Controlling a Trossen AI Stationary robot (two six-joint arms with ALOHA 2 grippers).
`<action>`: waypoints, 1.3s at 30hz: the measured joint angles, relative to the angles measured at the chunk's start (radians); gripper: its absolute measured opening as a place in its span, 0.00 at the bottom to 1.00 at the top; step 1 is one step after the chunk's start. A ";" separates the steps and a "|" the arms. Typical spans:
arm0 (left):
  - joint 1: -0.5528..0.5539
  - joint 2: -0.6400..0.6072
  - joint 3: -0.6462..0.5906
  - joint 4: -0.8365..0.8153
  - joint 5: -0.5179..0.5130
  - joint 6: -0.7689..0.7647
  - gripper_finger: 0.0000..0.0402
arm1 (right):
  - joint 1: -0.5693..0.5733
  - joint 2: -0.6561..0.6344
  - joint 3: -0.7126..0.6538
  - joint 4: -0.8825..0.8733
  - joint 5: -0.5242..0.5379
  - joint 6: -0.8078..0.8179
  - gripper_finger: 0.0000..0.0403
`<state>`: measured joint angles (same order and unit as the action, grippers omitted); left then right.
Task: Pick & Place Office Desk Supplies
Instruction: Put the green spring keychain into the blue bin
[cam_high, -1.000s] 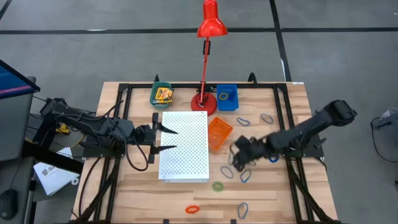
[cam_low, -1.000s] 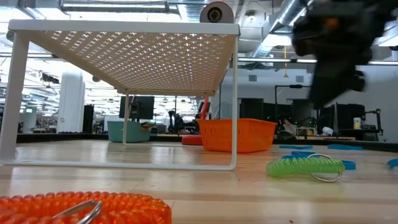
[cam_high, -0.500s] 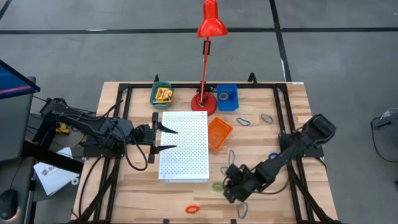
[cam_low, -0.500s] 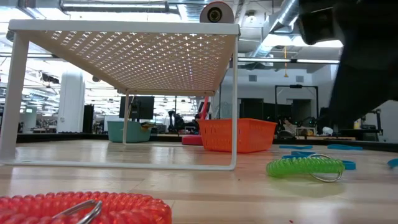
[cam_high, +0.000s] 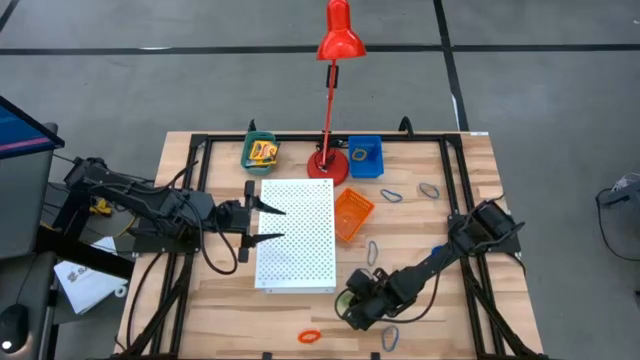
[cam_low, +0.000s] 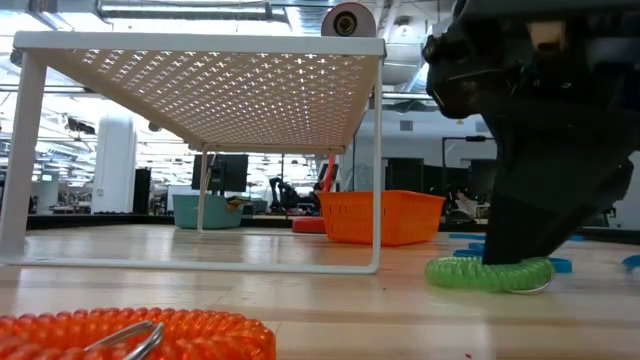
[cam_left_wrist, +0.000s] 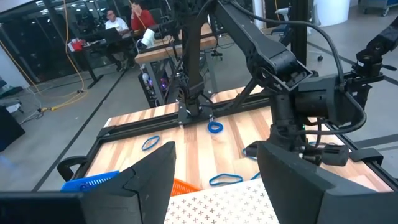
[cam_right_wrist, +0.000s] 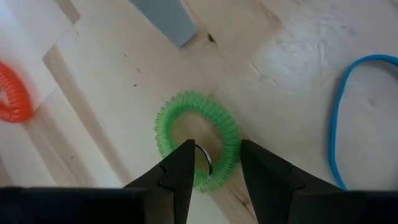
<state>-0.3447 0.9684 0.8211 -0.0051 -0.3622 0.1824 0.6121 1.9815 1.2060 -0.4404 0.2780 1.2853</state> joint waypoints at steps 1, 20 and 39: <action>0.000 0.000 0.000 0.000 0.000 0.000 0.54 | 0.000 0.006 0.001 0.000 0.000 0.012 0.32; 0.000 0.000 0.000 -0.002 0.000 0.000 0.54 | 0.033 0.035 0.038 -0.164 0.093 0.031 0.02; 0.000 0.000 0.000 0.006 0.000 -0.003 0.54 | 0.041 -0.012 0.402 -1.117 0.495 0.168 0.00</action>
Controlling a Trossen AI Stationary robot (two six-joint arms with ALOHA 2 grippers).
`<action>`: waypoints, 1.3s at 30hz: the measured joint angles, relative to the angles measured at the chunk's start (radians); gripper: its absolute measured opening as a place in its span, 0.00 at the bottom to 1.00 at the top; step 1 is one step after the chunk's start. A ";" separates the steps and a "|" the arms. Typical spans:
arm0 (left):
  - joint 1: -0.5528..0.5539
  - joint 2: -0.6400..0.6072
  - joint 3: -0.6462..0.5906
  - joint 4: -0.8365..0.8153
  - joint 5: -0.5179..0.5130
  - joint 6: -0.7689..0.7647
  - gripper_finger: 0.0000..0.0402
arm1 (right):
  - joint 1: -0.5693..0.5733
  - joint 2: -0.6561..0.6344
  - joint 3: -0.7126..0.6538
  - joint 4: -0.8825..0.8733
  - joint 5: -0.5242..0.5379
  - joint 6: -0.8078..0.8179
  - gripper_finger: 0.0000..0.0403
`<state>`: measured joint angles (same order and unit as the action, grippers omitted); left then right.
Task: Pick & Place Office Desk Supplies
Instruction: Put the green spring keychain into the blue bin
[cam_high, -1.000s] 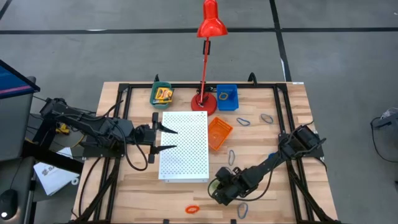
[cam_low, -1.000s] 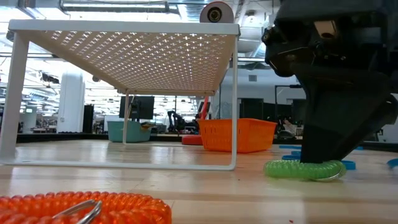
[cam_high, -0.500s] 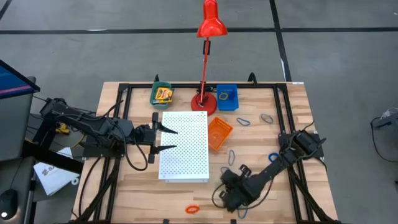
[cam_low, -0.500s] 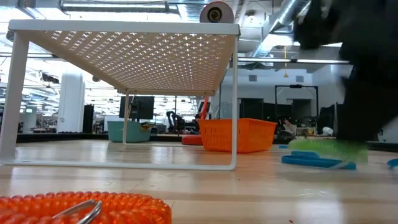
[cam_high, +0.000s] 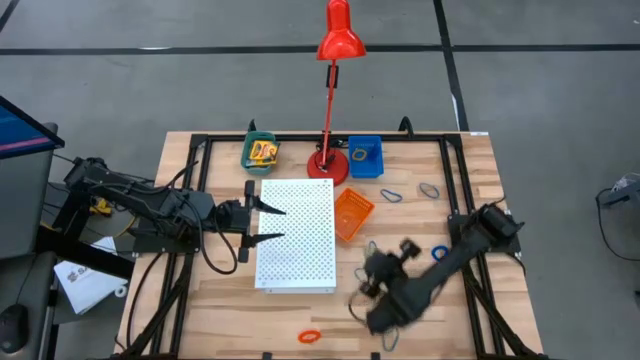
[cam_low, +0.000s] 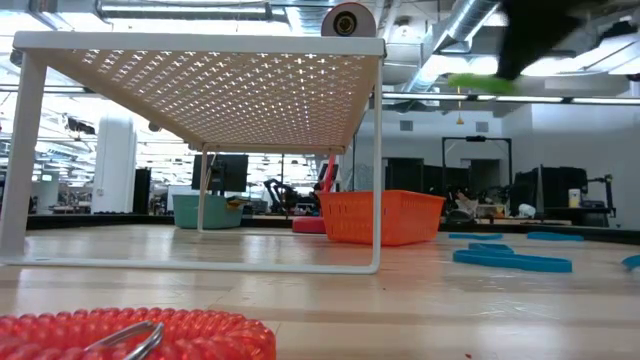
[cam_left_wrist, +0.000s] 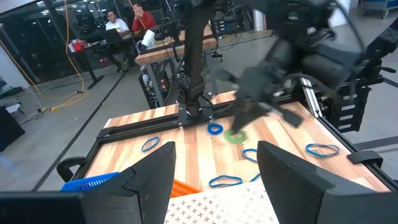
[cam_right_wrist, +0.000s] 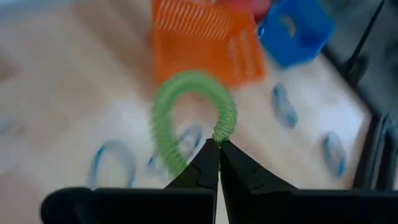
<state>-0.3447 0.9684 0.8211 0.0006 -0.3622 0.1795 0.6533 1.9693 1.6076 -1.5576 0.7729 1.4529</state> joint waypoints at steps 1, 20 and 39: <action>0.000 0.000 0.000 0.000 0.000 0.000 0.54 | -0.029 -0.029 -0.021 0.007 0.021 -0.046 0.00; -0.003 0.000 0.000 -0.019 0.000 0.002 0.54 | -0.935 -0.599 -0.522 0.935 -0.308 -1.033 0.00; -0.003 0.000 0.000 -0.020 0.000 0.003 0.54 | -1.285 -0.246 -0.539 1.147 -0.673 -1.219 0.00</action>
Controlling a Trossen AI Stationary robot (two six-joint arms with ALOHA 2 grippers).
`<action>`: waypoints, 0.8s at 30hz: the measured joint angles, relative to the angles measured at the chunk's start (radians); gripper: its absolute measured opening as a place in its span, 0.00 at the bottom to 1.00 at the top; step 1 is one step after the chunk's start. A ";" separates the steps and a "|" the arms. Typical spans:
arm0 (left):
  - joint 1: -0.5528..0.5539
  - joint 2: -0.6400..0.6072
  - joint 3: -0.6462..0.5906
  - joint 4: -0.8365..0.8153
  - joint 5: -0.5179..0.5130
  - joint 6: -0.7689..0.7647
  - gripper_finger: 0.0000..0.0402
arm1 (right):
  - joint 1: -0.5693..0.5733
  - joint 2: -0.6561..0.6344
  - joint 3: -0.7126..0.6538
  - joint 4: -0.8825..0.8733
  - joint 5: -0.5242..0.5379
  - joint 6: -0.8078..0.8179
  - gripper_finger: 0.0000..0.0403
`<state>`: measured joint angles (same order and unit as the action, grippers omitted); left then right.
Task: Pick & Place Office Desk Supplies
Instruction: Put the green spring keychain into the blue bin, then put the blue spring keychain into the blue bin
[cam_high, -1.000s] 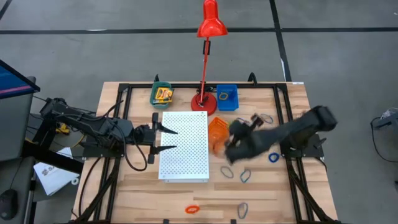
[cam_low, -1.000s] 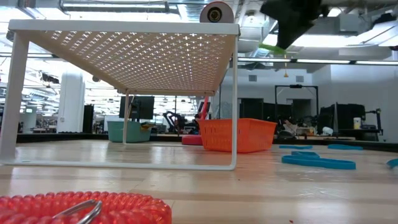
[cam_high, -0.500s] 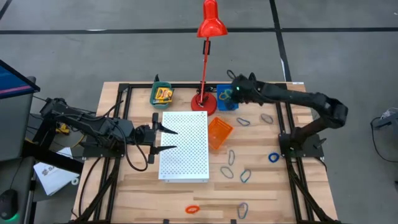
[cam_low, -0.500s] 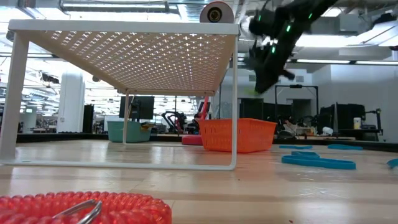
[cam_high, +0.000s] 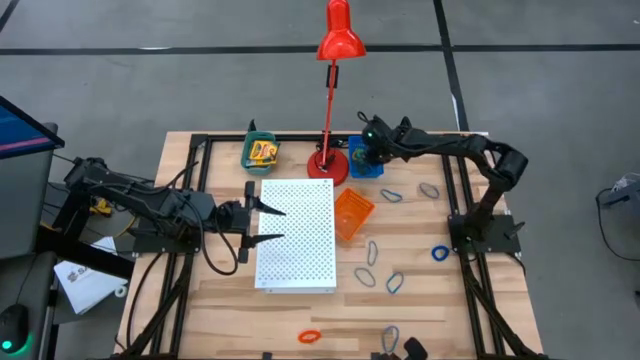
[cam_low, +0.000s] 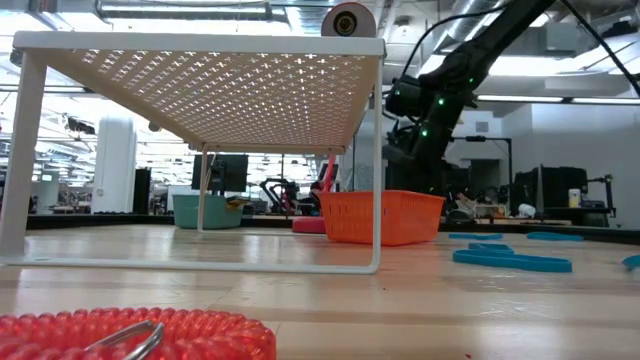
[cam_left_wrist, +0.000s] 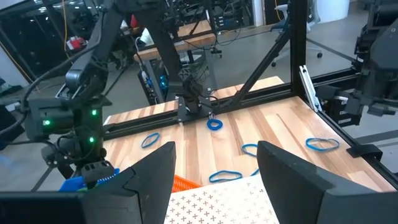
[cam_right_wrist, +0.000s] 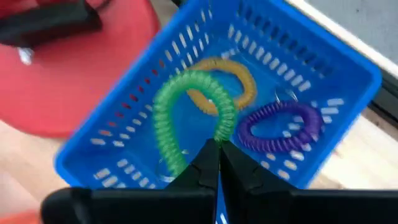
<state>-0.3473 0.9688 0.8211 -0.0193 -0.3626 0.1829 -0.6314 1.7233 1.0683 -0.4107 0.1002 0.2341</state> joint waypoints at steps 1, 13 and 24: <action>0.000 0.000 0.000 -0.001 0.000 0.000 0.54 | -0.001 0.000 0.000 0.007 -0.001 -0.003 0.00; 0.000 0.000 0.000 -0.003 0.000 0.000 0.54 | -0.004 -0.044 0.001 0.054 -0.044 -0.054 0.18; 0.000 0.000 0.000 -0.006 0.000 0.000 0.54 | -0.001 -0.175 0.001 -0.081 -0.024 -0.012 0.33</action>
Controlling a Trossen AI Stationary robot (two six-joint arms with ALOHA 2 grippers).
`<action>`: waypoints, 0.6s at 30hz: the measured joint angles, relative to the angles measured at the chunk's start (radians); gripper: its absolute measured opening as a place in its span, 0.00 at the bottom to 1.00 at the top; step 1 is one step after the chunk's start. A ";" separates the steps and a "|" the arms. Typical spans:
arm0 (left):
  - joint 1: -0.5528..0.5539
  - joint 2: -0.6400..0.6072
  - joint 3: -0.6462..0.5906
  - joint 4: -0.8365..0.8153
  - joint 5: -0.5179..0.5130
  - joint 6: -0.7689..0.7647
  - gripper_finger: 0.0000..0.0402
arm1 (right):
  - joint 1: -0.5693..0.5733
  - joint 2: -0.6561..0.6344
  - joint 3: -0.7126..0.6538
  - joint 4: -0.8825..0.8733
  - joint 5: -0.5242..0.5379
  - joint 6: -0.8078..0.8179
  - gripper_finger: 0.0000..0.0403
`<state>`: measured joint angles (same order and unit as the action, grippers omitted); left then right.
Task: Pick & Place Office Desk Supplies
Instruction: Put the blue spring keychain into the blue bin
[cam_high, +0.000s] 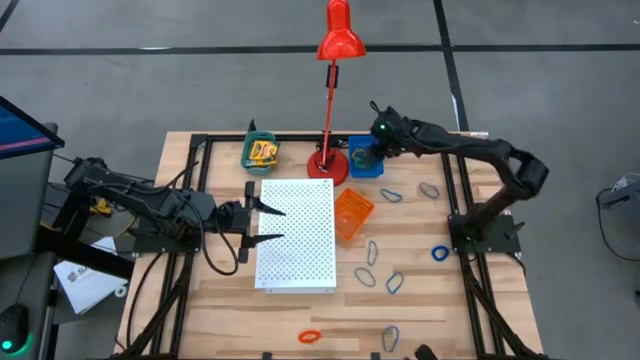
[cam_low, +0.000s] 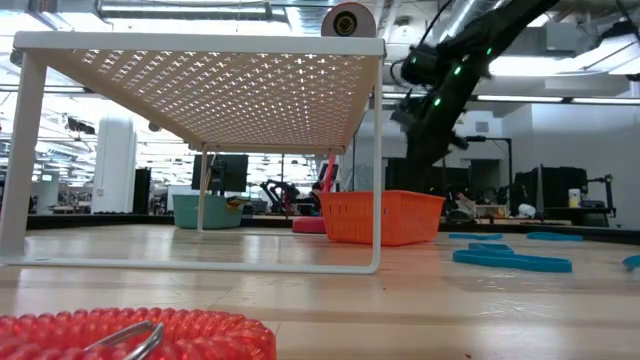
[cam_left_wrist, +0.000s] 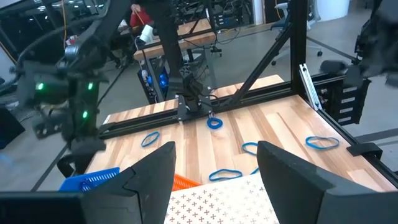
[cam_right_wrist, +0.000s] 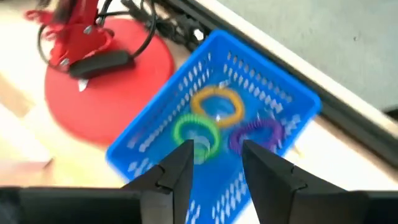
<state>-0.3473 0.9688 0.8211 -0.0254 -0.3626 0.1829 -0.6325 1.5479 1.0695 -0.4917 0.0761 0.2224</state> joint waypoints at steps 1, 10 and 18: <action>0.000 0.000 0.000 -0.003 0.000 0.000 0.54 | 0.016 -0.027 0.000 -0.041 0.001 0.017 0.33; 0.000 0.000 0.000 -0.026 -0.005 0.000 0.54 | 0.402 -0.232 -0.010 -0.339 0.028 0.322 0.28; 0.000 0.000 0.000 -0.028 -0.005 0.000 0.54 | 0.849 -0.253 -0.011 -0.624 0.142 0.822 0.28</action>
<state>-0.3473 0.9688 0.8211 -0.0531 -0.3672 0.1829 0.2167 1.2951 1.0584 -1.1160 0.2177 1.0440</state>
